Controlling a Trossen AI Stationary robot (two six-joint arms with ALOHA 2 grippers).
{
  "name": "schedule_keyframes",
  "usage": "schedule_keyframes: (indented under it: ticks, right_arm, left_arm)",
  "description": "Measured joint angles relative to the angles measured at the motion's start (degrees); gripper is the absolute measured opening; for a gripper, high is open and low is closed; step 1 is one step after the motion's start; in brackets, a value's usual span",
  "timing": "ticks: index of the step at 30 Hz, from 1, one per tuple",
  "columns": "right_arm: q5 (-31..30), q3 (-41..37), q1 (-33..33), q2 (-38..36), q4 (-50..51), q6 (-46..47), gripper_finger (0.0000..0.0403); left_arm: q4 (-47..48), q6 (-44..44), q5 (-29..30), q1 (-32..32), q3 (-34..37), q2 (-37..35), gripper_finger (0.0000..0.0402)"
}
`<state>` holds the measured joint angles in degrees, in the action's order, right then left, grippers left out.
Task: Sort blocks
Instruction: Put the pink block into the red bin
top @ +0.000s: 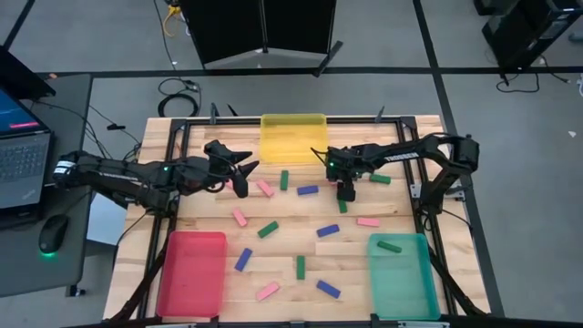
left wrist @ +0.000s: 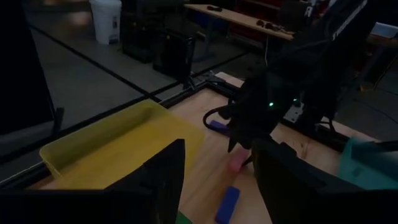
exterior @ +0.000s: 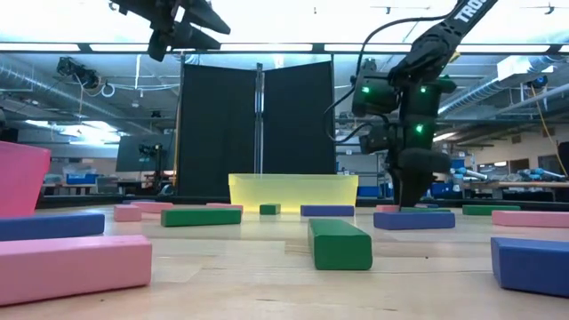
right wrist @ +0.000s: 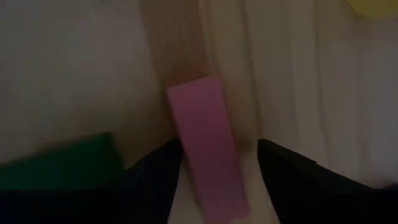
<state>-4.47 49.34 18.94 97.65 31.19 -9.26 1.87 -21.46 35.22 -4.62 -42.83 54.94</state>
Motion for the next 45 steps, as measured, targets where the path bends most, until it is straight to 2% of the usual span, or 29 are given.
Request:
schedule_keyframes:
  ticks: [7, 15, 19, 21, 24, 29, 33, 37, 45]
  right_arm:
    - [1.2, -0.3, 0.2, -0.7, -0.2, 0.4, 0.0113]
    - [-0.6, -0.7, 0.0, -6.7, -2.1, 2.4, 0.0111]
    - [0.5, -0.6, -3.3, -10.3, -4.8, 5.6, 0.0111]
    - [1.3, -0.6, -6.2, -11.6, -9.6, 8.1, 0.0111]
    - [2.6, -0.6, -12.0, -11.0, -22.4, 12.4, 0.0111]
    - [1.0, 2.6, -20.7, -4.4, -46.5, 17.6, 0.0111]
    - [-0.1, 9.2, -24.7, 3.9, -60.3, 18.7, 0.0111]
    - [0.8, 21.2, -27.5, 14.2, -65.2, 18.7, 0.0111]
    - [5.3, 45.8, -30.2, 34.0, -63.6, 17.9, 0.0111]
  left_arm:
    - [3.0, -1.3, -1.4, -0.4, 0.0, -2.9, 0.0194]
    - [8.8, -2.6, -1.0, -1.2, 0.0, -8.3, 0.0194]
    - [13.8, -4.5, 0.3, -1.0, 0.0, -9.6, 0.0193]
    - [14.5, -4.6, 0.4, -1.0, 0.0, -10.4, 0.0193]
    - [14.5, -4.0, 0.5, -1.0, 0.0, -12.2, 0.0193]
    - [15.7, -3.1, 2.6, -1.0, 0.0, -15.2, 0.0193]
    - [18.0, -4.3, 3.1, -1.0, 0.0, -16.3, 0.0193]
    - [18.4, -4.5, 3.3, -1.0, 0.0, -16.5, 0.0193]
    - [18.2, -4.5, 3.8, -1.0, 0.0, -16.9, 0.0193]
